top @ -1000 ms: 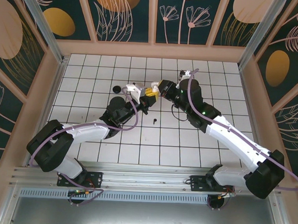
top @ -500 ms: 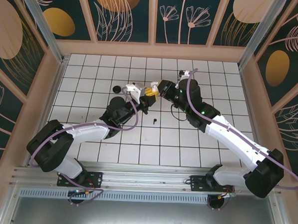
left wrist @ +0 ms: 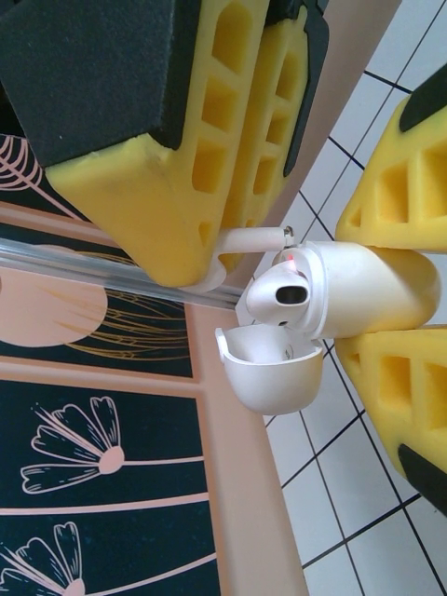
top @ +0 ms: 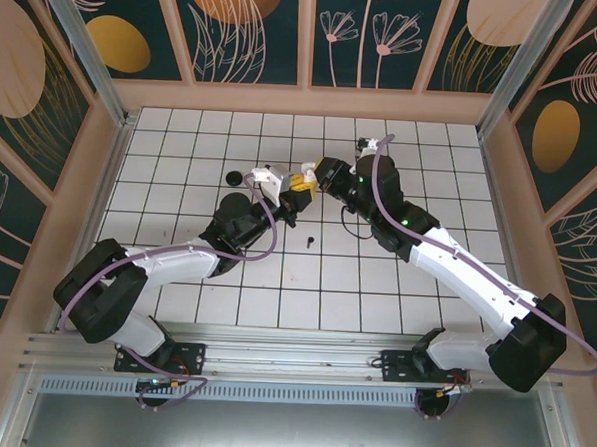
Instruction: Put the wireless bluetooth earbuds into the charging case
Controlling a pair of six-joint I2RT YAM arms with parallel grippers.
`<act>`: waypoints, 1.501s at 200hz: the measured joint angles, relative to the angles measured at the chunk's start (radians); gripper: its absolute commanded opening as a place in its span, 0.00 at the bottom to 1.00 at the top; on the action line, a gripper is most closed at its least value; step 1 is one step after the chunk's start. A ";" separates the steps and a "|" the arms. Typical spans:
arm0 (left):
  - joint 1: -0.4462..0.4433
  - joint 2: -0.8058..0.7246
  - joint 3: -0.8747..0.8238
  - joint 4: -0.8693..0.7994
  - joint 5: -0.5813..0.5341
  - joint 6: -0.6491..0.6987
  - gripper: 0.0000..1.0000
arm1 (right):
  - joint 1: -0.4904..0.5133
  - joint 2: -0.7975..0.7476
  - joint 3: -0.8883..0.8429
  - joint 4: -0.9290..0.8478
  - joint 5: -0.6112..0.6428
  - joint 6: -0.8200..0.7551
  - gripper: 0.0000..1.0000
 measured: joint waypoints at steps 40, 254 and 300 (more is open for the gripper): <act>0.001 0.000 0.000 0.001 -0.011 0.000 0.00 | 0.000 0.013 0.013 -0.001 0.000 -0.005 0.14; -0.001 0.035 -0.010 0.023 0.006 0.000 0.00 | 0.001 0.019 0.023 -0.018 0.026 -0.030 0.14; -0.001 0.035 -0.010 0.023 0.006 0.000 0.00 | 0.002 0.036 0.014 -0.015 0.025 -0.026 0.14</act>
